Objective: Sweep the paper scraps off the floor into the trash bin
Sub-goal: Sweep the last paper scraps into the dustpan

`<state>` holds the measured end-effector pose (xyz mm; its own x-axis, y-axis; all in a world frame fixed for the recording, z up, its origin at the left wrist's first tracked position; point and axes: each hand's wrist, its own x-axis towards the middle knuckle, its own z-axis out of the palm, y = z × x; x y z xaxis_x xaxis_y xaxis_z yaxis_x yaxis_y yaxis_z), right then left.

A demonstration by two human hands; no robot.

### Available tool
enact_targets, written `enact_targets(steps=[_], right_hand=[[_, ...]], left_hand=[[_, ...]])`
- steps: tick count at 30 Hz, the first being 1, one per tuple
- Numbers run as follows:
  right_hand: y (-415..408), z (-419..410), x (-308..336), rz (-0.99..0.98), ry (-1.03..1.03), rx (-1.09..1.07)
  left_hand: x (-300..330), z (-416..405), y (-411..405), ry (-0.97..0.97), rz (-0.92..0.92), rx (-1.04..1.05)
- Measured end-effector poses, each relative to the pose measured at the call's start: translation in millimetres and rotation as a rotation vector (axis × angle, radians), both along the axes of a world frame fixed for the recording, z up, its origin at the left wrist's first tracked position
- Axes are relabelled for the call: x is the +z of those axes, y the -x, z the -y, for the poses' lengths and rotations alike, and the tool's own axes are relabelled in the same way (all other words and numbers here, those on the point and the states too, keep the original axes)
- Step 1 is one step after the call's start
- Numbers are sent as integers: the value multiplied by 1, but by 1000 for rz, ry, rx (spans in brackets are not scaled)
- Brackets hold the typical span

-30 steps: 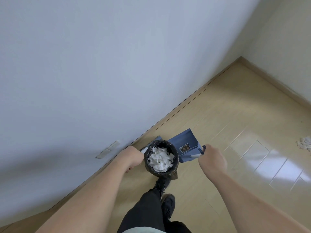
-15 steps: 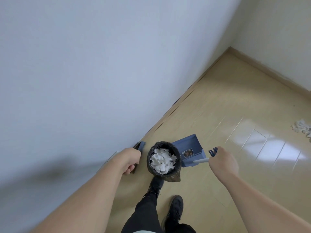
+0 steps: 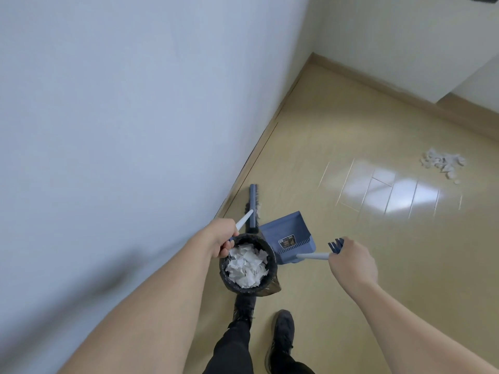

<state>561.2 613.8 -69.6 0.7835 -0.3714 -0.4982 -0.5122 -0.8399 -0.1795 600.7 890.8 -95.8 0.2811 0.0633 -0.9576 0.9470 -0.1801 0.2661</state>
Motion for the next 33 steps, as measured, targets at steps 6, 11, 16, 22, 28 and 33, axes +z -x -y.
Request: enact_targets(steps=[6, 11, 16, 22, 28, 33], right_hand=[[-3, 33, 3, -11, 28, -73], [-6, 65, -3, -38, 30, -46], [-16, 102, -28, -79, 30, -6], [-13, 125, -68, -127, 3, 52], [-32, 175, -60, -112, -70, 11], [-25, 229, -38, -78, -158, -126]], left_hand=[[9, 23, -34, -27, 21, -90], [34, 28, -61, -138, 86, -160], [33, 91, -91, -277, 127, -405], [10, 207, -74, -385, 188, -853], [34, 243, -58, -427, 195, -960], [91, 273, -58, -322, 120, -643]])
